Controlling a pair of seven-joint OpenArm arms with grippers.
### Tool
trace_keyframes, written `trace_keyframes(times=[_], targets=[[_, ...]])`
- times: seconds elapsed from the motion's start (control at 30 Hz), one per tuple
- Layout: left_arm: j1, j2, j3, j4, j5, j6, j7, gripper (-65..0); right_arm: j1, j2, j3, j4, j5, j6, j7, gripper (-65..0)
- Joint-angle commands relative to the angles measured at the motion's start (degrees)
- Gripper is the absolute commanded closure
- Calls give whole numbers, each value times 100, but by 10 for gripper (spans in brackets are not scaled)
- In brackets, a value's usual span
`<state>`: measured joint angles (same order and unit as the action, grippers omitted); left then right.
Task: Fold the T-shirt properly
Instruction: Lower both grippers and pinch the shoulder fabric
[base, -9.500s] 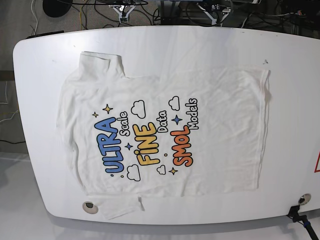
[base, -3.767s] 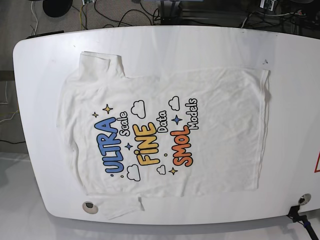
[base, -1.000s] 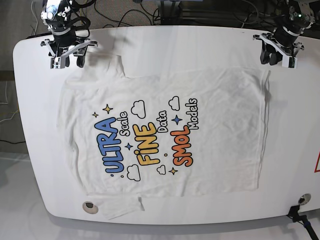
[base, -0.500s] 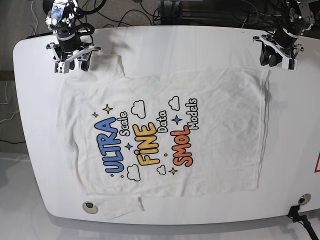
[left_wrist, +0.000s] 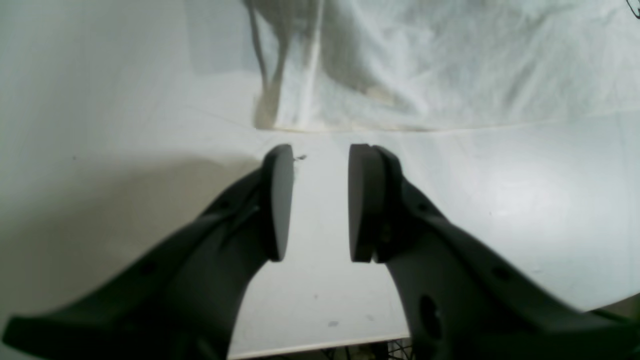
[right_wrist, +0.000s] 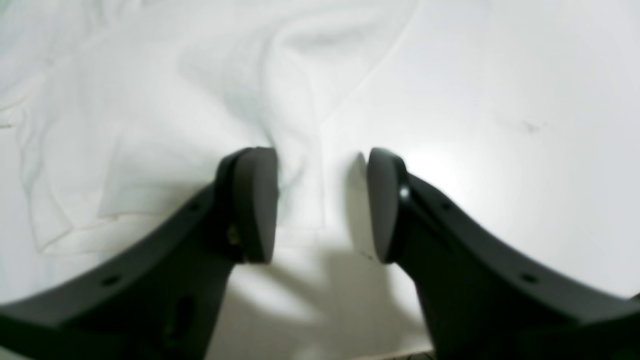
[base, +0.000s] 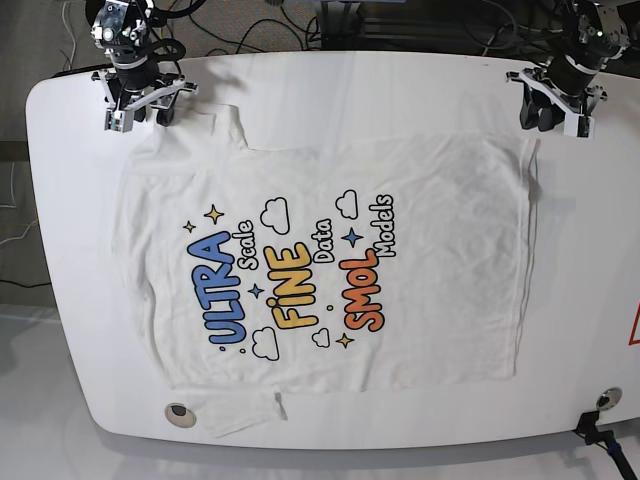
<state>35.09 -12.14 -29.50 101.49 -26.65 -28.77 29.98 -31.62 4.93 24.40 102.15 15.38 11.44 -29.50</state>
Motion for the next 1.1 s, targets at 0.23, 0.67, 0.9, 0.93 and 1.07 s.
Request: trace_keyframes(times=[0.23,0.67,0.9,0.93,1.07], targets=[[-280,-52,-37,-109,-196,18,-10,-186,-79,-24,-4,38,27,33,-197,0],[-357,-52,-23,-465,-233,87,-20,-179,-46,-3,9,52,56,92,-63,-178],[-326,-62,-156,-548,-232,115,0,-179,-8,-4,2,34,67,71,-71,-151],[-331,-70,-215,-594,-266,118,25,-178,-20,-13,-4,28,52,79,-89,-133],[-346,-80,-435,-782,-687,95,98,-180,12,-9,-14,14,45,89,-95,-71]])
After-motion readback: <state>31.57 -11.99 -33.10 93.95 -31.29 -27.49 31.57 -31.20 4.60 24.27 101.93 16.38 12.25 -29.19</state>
